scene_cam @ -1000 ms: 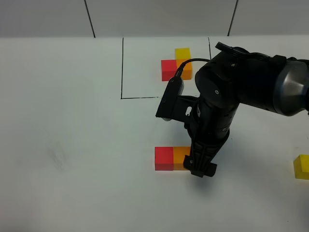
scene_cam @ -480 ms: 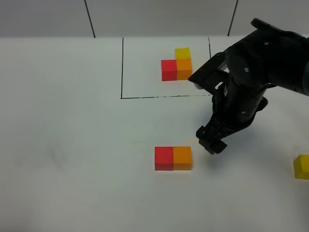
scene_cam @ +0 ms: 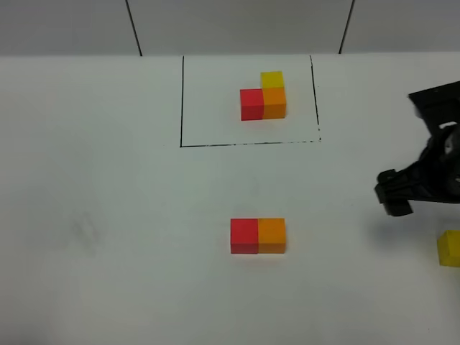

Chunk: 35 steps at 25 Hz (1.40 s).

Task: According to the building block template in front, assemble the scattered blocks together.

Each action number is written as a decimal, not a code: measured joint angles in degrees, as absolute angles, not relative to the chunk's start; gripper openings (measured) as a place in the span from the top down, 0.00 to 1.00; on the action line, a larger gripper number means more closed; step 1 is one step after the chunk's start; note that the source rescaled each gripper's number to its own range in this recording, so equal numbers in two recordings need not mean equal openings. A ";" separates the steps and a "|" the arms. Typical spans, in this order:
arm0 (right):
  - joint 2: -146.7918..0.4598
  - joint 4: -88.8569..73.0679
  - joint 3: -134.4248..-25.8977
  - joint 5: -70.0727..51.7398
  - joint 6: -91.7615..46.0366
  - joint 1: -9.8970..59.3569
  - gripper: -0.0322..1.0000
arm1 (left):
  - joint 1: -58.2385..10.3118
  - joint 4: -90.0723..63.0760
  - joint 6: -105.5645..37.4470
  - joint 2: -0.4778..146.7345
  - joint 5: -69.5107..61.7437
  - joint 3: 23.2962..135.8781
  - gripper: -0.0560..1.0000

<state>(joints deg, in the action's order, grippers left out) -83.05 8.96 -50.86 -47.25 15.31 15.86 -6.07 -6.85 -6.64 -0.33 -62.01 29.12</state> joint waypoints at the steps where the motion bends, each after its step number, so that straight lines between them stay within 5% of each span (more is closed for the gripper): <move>1: -81.56 8.98 -49.13 -46.39 16.18 14.01 0.14 | -6.07 -6.85 -6.64 -0.33 -62.01 29.12 0.72; 13: -79.21 9.33 -42.18 -39.40 19.73 2.37 0.30 | -6.07 -6.85 -6.64 -0.33 -62.01 29.12 0.72; 35: -95.33 8.41 -42.18 -32.47 17.47 -1.76 0.25 | -6.07 -6.85 -6.70 -0.33 -62.01 29.12 0.72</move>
<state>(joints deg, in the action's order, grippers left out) -95.33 8.41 -42.18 -32.47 17.47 -1.76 -6.07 -6.85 -6.70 -0.33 -62.01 29.12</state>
